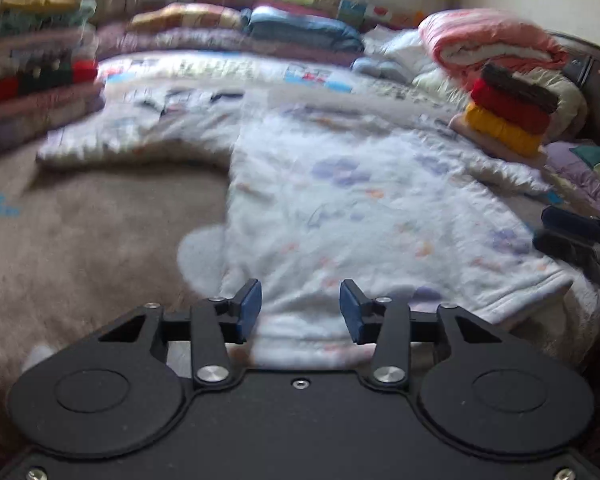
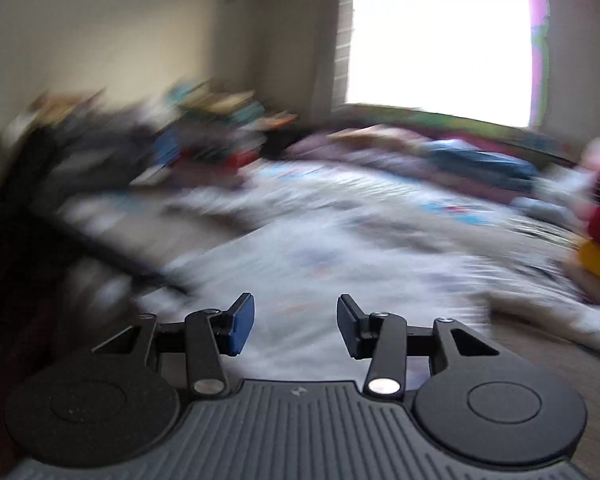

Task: Fold clothes

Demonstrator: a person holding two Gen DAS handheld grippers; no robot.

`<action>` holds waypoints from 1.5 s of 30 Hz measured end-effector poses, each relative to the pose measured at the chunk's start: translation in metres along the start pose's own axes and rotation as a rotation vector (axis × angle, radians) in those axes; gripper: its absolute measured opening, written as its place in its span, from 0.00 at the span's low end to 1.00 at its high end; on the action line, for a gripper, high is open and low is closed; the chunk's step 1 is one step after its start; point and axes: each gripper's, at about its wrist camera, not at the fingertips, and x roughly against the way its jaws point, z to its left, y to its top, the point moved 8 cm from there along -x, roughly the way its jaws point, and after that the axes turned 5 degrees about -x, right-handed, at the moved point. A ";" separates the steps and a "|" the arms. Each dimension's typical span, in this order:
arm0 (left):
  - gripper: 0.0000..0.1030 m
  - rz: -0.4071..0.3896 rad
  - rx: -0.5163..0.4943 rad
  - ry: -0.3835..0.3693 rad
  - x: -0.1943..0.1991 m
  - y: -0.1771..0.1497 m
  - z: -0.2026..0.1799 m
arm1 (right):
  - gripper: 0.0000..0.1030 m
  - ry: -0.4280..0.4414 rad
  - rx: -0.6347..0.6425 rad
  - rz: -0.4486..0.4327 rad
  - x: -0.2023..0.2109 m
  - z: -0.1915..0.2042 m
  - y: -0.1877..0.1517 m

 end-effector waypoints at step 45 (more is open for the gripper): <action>0.21 0.218 0.018 -0.059 -0.266 0.175 -0.063 | 0.44 0.199 -0.217 0.043 -0.047 -0.094 0.012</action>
